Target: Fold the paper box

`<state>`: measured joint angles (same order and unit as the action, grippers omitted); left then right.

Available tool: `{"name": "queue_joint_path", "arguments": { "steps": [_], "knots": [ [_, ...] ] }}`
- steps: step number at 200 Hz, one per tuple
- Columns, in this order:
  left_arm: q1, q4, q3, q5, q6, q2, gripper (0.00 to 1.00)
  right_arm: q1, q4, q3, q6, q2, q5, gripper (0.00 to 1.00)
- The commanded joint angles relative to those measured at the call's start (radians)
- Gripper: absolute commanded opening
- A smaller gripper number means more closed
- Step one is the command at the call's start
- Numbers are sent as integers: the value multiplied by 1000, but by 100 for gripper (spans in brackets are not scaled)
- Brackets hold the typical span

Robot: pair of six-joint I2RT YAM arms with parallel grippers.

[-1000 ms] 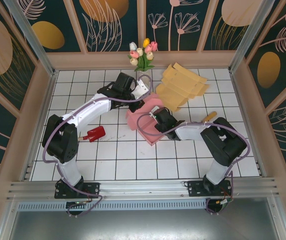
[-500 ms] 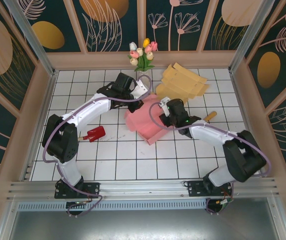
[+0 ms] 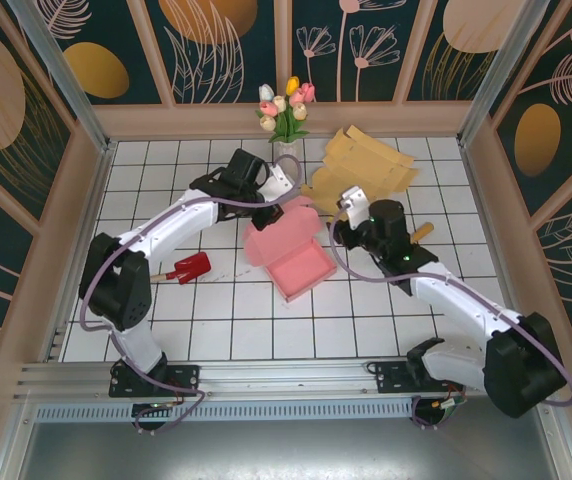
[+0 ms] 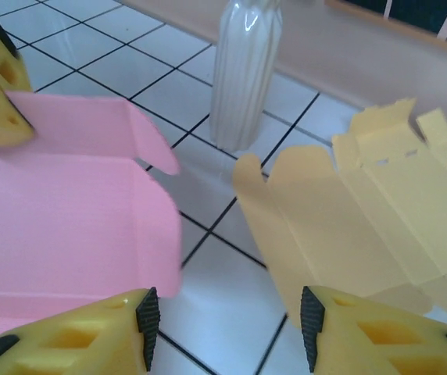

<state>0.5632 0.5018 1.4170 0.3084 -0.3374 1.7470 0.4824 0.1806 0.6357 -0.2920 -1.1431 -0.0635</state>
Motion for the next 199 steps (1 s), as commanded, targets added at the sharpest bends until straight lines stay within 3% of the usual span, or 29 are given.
{"name": "queue_joint_path", "arguments": {
  "steps": [1,23,65,199],
  "knots": [
    [8,-6,-30,39,-42,-102,0,-86,205,-83,-172,27,-183,53],
    [12,-14,-53,67,-55,-141,0,-168,211,-86,-288,-9,-342,52],
    [17,-38,-96,95,-117,-182,0,-215,99,42,-347,-146,-442,51],
    [36,-62,-124,161,-158,-203,0,-90,2,208,-447,-335,-637,50]
  ]
}}
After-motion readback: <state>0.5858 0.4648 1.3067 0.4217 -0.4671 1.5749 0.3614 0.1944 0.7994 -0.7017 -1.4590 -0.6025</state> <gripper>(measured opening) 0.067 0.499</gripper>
